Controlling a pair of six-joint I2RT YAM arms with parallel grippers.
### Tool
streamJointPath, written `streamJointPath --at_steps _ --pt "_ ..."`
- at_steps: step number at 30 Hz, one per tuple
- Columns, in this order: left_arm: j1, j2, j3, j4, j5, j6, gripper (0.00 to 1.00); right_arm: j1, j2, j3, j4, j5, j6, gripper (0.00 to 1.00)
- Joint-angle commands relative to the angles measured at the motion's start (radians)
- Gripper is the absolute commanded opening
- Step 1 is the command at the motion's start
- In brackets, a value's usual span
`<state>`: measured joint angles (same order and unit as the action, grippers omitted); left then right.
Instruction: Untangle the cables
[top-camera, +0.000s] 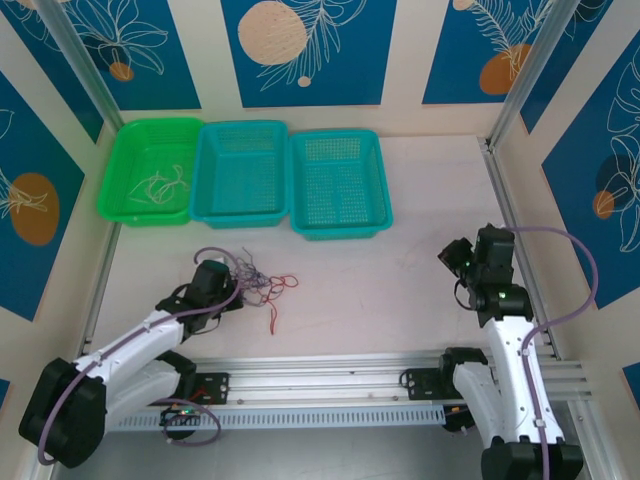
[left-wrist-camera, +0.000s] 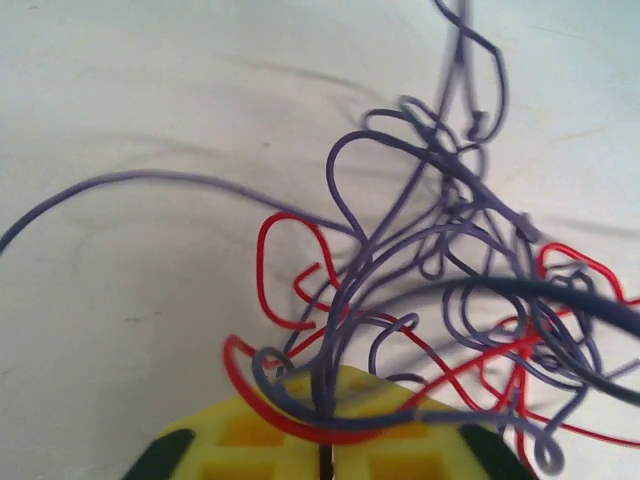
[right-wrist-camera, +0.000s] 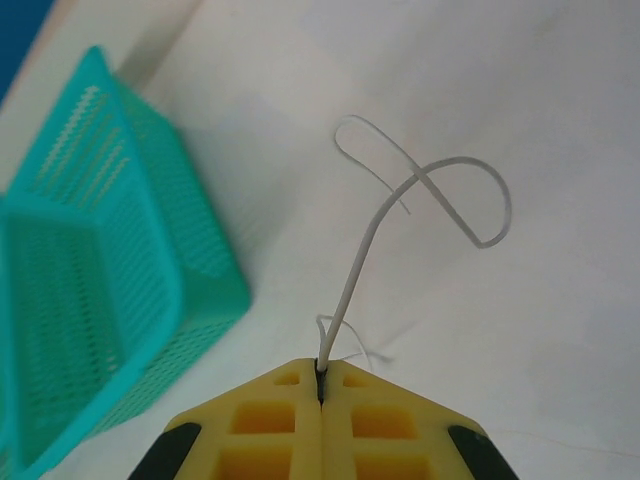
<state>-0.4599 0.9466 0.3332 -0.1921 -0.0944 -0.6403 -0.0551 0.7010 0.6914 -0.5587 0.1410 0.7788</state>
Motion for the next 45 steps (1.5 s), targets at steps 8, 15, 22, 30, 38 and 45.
streamJointPath --at_steps 8,15,22,30,38,45 --pt "0.011 -0.218 0.21 -0.161 0.082 0.125 0.71 0.279 0.099 0.249 0.024 -0.296 -0.148 0.0" --pt "-0.002 -0.146 0.422 -0.024 0.481 0.183 0.7 0.516 0.276 0.382 0.057 -0.305 -0.186 0.0" --pt "-0.158 0.043 0.55 0.124 0.742 0.299 0.71 0.606 0.404 0.458 0.128 -0.376 -0.151 0.0" --pt "-0.232 0.262 0.571 0.292 0.702 0.293 0.64 0.67 0.437 0.485 0.164 -0.393 -0.112 0.0" --pt "-0.238 0.267 0.549 0.335 0.609 0.263 0.0 0.687 0.421 0.458 0.161 -0.373 -0.108 0.0" --pt "-0.225 0.235 0.577 0.225 0.444 0.275 0.0 0.684 0.367 0.439 0.161 -0.329 -0.139 0.34"
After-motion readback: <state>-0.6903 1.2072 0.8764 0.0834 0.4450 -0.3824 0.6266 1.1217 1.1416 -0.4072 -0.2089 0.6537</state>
